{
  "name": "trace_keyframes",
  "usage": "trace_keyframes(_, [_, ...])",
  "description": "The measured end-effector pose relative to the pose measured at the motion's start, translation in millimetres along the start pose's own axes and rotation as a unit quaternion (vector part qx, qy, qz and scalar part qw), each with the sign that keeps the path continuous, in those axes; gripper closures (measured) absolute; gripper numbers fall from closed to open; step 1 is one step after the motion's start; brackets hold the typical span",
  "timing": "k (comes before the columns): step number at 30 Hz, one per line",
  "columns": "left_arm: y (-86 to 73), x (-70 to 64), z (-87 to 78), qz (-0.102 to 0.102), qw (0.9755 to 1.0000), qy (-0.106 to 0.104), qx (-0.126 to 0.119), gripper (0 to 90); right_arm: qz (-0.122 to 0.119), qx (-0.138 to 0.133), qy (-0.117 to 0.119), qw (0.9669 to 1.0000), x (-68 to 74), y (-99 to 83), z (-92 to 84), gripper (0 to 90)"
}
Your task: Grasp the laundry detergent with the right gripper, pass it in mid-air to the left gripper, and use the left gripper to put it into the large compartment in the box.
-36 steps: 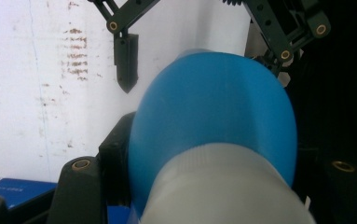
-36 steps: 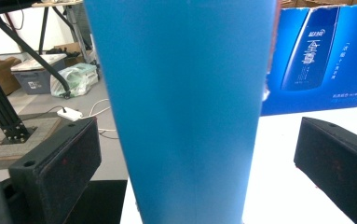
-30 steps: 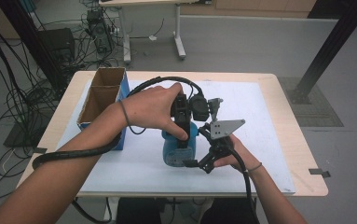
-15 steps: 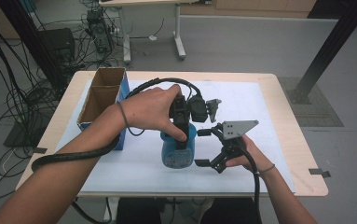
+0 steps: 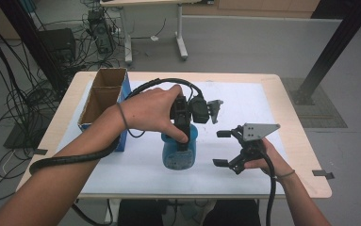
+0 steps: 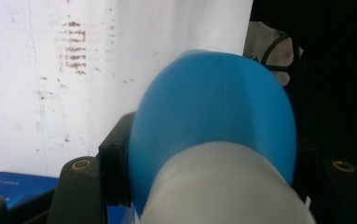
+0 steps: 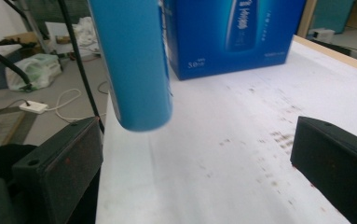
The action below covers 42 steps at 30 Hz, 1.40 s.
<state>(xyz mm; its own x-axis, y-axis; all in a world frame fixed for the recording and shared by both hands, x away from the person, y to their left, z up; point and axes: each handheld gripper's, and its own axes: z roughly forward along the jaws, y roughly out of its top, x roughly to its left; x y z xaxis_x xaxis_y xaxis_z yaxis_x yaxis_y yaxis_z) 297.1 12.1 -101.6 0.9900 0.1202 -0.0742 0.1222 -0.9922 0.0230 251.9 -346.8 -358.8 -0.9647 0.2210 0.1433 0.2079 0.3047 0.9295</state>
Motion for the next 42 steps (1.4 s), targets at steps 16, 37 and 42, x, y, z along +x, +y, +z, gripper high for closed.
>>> trace_keyframes(16, [3.1,-2.5,-1.9,-0.01,0.9999,0.008,0.004,37.4,0.03,-0.008,-0.052,0.9982,6.8,-21.6,-41.5,1.9])
trace_keyframes(37, [-7.2,11.2,-11.3,-0.179,0.9834,0.02,-0.018,37.4,0.035,-0.01,-0.082,0.9959,8.1,-21.9,-55.3,2.2])
trace_keyframes(42, [-9.8,22.0,-11.1,-0.257,0.9661,0.011,-0.021,37.5,0.035,-0.008,-0.089,0.9953,8.6,-21.8,-57.3,2.3])
